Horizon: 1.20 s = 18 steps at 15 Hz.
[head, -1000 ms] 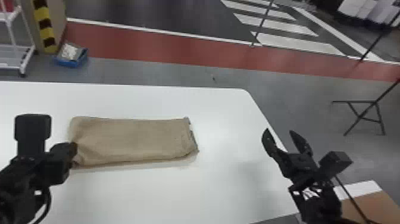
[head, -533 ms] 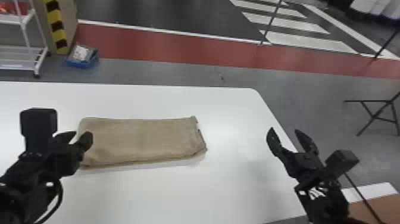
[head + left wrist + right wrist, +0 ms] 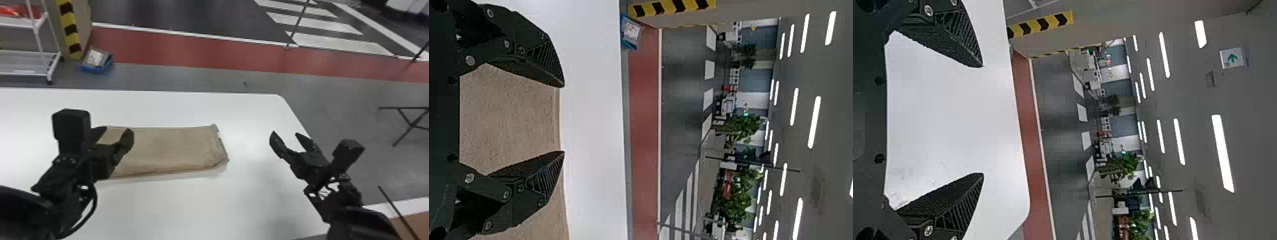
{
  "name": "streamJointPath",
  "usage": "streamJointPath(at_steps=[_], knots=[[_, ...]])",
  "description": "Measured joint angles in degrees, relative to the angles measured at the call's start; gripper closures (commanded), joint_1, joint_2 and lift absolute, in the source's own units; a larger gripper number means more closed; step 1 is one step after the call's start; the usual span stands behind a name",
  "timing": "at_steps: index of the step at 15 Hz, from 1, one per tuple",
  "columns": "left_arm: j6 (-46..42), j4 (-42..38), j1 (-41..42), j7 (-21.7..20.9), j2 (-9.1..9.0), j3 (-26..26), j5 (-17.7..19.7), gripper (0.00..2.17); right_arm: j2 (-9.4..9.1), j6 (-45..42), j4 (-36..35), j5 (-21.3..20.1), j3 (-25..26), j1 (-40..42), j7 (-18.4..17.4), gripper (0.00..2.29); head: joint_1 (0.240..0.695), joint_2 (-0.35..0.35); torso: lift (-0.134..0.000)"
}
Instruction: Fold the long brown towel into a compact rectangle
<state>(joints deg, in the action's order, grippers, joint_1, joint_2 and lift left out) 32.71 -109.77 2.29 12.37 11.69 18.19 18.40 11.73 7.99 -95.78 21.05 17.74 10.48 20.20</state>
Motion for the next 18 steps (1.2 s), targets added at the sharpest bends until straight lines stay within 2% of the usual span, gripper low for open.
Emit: streamJointPath(at_steps=[1,5,9,14,18], knots=[[1.1,0.7,-0.4,0.0,-0.14,1.5,-0.3,1.86,-0.02,3.1,-0.2,0.1,-0.9,-1.3,0.1,0.13,0.695,-0.279,-0.123],[2.2,3.0,-1.5,-0.3,-0.34,4.8,-2.9,1.86,0.11,13.6,1.0,1.4,-4.8,-6.9,2.6,0.28,0.695,-0.247,-0.123],[3.5,3.7,-1.5,-0.3,0.27,4.9,-4.5,1.86,0.14,20.4,1.9,4.4,-6.4,-9.7,3.3,0.28,0.695,-0.202,-0.123],[5.9,4.6,-1.8,-0.2,-0.21,5.5,-5.5,1.86,1.82,33.2,3.9,0.9,-9.6,-14.4,5.0,0.28,0.695,-0.175,-0.123],[5.9,4.7,-1.8,-0.2,-0.27,6.3,-5.9,1.85,1.92,35.6,4.3,-1.2,-10.1,-16.1,4.6,0.34,0.695,-0.183,-0.123]])
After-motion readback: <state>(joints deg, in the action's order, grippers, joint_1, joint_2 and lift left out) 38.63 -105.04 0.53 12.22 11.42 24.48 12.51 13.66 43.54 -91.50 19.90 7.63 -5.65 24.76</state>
